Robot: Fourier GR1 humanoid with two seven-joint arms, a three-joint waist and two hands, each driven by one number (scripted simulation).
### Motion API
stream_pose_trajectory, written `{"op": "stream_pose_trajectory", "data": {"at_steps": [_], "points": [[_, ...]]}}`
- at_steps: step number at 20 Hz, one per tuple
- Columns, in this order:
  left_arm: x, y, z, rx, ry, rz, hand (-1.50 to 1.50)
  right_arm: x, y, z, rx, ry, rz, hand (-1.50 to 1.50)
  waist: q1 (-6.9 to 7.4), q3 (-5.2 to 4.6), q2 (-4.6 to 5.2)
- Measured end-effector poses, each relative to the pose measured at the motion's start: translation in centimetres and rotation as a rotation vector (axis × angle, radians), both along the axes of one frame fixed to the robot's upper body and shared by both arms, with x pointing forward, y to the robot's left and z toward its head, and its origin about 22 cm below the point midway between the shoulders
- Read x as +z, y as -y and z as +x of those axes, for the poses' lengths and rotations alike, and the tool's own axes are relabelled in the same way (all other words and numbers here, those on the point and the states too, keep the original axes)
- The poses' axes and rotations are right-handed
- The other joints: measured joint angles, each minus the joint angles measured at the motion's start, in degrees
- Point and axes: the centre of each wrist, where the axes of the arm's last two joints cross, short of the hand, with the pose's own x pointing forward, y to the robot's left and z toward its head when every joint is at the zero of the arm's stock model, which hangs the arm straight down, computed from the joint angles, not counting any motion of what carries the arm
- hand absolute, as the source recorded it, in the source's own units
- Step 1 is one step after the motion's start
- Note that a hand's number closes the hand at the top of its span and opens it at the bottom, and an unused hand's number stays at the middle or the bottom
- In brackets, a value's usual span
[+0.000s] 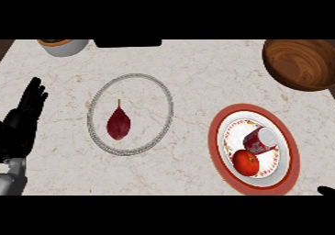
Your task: Pick the can from the plate and place it in the bowl
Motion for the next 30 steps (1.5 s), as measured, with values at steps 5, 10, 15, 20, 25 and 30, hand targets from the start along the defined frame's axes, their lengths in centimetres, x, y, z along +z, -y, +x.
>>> {"op": "stream_pose_trajectory", "data": {"at_steps": [5, 10, 15, 20, 25, 30], "points": [[0.8, 0.9, 0.3, -0.029, 0.009, -0.005, 0.0, 3.5, -0.5, -0.6, -0.056, -0.031, -0.015, -1.5, 1.34, 0.07, 0.37], [0.8, 1.2, 0.7, -0.039, 0.012, -0.005, 0.0, 7.3, -0.8, 2.0, -0.056, -0.064, -0.047, -1.5, 2.39, 0.06, 0.61], [0.8, 2.0, 1.3, -0.058, 0.018, -0.002, 0.0, 9.4, -1.0, 4.7, -0.02, -0.218, -0.127, -1.5, 3.29, 0.0, 0.87], [0.7, 2.4, 1.5, -0.072, 0.018, -0.001, 0.0, 9.7, -1.0, 7.6, 0.026, -0.394, -0.197, -1.5, 4.06, 0.0, 1.01], [0.6, 2.4, 1.3, -0.072, 0.023, 0.0, 0.0, 7.6, -1.5, 10.5, 0.088, -0.537, -0.205, -1.5, 4.11, 0.05, 1.0], [0.6, 1.8, 1.4, -0.072, 0.016, -0.002, 0.0, 5.9, -3.0, 12.7, 0.168, -0.658, -0.208, -1.5, 3.87, 0.04, 0.94]]}}
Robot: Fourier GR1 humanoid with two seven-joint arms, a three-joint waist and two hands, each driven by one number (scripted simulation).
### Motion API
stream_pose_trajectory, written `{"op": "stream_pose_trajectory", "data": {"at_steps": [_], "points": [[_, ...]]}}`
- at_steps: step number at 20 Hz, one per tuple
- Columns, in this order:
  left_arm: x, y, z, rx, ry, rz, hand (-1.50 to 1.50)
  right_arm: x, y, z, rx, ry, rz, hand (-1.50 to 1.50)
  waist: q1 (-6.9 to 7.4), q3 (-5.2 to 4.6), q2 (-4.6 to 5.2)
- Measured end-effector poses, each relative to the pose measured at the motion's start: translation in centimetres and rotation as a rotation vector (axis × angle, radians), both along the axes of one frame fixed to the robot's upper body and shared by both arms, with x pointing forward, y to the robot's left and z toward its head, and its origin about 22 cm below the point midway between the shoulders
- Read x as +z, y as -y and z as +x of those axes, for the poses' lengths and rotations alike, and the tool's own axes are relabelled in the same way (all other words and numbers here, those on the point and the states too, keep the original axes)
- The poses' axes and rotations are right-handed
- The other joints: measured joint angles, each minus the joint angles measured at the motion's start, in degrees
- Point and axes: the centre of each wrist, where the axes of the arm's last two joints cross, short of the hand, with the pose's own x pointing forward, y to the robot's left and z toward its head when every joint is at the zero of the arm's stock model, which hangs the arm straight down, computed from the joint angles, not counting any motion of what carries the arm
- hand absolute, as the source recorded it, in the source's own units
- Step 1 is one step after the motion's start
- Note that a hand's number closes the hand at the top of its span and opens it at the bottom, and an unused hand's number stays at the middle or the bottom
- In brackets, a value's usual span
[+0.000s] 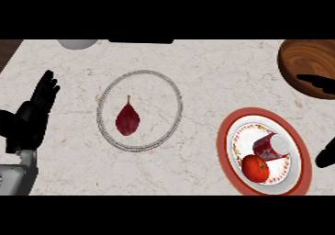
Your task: Pick the can from the plate and place it in the bowl
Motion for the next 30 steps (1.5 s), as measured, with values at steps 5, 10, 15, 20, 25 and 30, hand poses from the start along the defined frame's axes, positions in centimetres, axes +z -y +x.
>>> {"op": "stream_pose_trajectory", "data": {"at_steps": [5, 10, 15, 20, 25, 30], "points": [[0.3, 0.1, 0.1, 0.011, -0.002, -0.001, 0.0, -2.0, -0.3, 1.2, 0.031, -0.126, -0.023, -1.5, -0.52, 0.01, -0.15], [0.4, -0.3, 0.2, 0.022, 0.0, 0.0, 0.0, -2.9, -1.6, 1.6, 0.068, -0.139, -0.1, -1.5, -1.05, 0.05, -0.26], [0.3, -0.6, -0.4, 0.025, 0.001, 0.0, 0.0, -3.9, -2.7, 2.0, 0.078, -0.089, -0.196, -1.5, -1.21, 0.06, -0.32], [0.6, -0.6, -0.6, 0.024, -0.004, 0.0, 0.0, -6.4, -3.6, 1.6, 0.082, -0.1, -0.201, -1.5, -1.51, 0.07, -0.35], [0.4, -0.7, -0.1, 0.031, -0.001, -0.001, 0.0, -7.8, -3.6, 0.5, 0.087, -0.132, -0.186, -1.5, -1.8, 0.07, -0.36], [0.5, -0.5, -0.7, 0.032, -0.007, -0.001, 0.0, -9.6, -3.7, 0.5, 0.066, -0.147, -0.188, -1.5, -1.61, 0.08, -0.38]]}}
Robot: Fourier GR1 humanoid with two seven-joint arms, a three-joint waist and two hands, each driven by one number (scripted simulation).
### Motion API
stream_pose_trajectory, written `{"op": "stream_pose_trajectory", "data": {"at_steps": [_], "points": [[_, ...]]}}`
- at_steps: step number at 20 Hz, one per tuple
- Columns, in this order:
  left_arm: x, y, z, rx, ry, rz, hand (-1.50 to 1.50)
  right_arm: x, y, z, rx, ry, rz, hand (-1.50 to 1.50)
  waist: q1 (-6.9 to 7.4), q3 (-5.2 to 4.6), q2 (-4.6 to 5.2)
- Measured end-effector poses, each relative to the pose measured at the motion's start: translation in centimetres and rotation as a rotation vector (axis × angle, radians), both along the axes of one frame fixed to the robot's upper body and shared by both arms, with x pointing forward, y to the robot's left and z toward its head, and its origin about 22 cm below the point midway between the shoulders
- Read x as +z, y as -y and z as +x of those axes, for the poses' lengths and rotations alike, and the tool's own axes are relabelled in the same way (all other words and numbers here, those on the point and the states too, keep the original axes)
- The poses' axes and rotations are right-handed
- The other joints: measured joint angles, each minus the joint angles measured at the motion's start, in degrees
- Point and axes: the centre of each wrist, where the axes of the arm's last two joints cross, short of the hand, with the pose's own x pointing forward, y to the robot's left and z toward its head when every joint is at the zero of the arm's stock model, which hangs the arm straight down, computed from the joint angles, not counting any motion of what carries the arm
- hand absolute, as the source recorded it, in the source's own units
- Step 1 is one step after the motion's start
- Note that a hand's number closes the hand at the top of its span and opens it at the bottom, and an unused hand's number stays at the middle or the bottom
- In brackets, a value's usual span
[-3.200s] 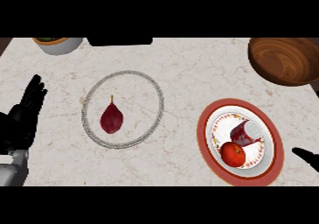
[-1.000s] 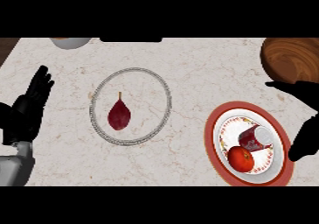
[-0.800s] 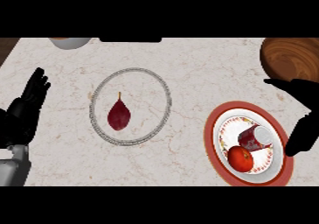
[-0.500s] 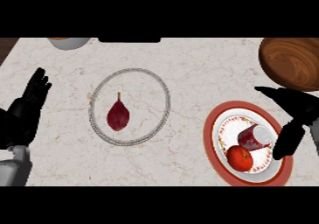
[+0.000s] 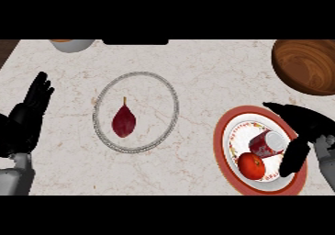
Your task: Pick the can from the plate and place it in the bowl
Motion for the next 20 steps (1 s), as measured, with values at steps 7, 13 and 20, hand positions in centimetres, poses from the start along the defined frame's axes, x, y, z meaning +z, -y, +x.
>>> {"op": "stream_pose_trajectory", "data": {"at_steps": [7, 13, 20], "points": [[0.1, -0.6, 0.0, -0.007, -0.002, 0.001, 0.0, -1.2, -0.9, 0.2, -0.017, 0.01, -0.01, -1.5, 0.04, 0.0, 0.03], [-0.1, -0.4, -0.2, -0.008, -0.003, -0.001, 0.0, -2.7, -0.7, 0.8, -0.03, -0.033, 0.019, 1.5, 0.02, 0.01, 0.03], [-0.3, -0.4, -0.2, -0.002, 0.004, 0.002, 0.0, -4.5, -0.8, 1.5, 0.017, -0.028, 0.046, 1.5, 0.0, -0.11, -0.04]]}}
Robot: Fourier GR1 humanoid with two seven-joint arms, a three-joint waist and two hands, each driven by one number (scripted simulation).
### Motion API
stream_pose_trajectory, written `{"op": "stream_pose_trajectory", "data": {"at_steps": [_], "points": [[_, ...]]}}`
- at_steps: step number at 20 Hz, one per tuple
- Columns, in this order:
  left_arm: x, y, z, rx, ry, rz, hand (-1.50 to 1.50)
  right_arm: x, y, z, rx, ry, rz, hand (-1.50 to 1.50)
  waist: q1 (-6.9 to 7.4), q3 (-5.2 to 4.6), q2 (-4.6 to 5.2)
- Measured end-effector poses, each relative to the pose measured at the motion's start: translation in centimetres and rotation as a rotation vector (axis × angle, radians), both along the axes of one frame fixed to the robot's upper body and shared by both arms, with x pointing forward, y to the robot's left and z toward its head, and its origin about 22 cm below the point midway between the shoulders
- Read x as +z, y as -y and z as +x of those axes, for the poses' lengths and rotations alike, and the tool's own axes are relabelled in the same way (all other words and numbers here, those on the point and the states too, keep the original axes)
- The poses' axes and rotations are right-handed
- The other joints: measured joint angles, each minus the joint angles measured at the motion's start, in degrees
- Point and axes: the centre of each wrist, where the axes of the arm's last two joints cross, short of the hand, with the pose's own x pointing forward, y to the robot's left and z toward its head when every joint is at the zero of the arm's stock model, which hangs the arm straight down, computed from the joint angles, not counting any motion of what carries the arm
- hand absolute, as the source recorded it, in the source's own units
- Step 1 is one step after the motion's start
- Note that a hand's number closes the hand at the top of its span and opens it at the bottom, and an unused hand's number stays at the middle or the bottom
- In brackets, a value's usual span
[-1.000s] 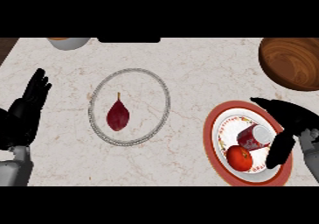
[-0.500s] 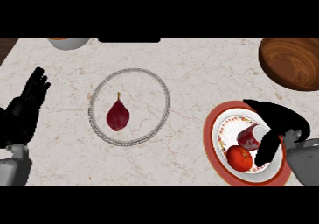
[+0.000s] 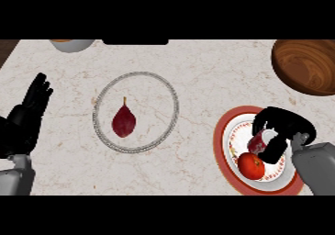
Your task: Pick the can from the plate and place it in the bowl
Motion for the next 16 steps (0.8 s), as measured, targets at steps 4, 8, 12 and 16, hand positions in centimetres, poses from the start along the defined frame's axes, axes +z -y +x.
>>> {"op": "stream_pose_trajectory", "data": {"at_steps": [4, 8, 12, 16], "points": [[-0.2, 0.1, 0.3, -0.005, 0.0, -0.003, 0.0, -0.5, 0.3, 0.5, 0.008, 0.024, 0.01, 1.5, -0.02, -0.04, -0.05], [-0.3, 0.3, -0.1, -0.005, 0.0, 0.003, 0.0, -0.6, 0.3, 0.3, 0.177, 0.095, 0.032, 1.5, 0.33, 0.0, 0.02], [-0.2, 0.4, 0.3, -0.011, 0.0, -0.003, 0.0, -0.6, 0.5, -0.2, 0.421, 0.192, 0.064, 1.5, 0.51, 0.15, 0.27], [0.2, 0.2, 0.4, -0.011, 0.004, 0.001, 0.0, -0.5, 2.5, 0.3, 0.533, 0.328, 0.081, 1.5, 0.48, 0.08, 0.2]]}}
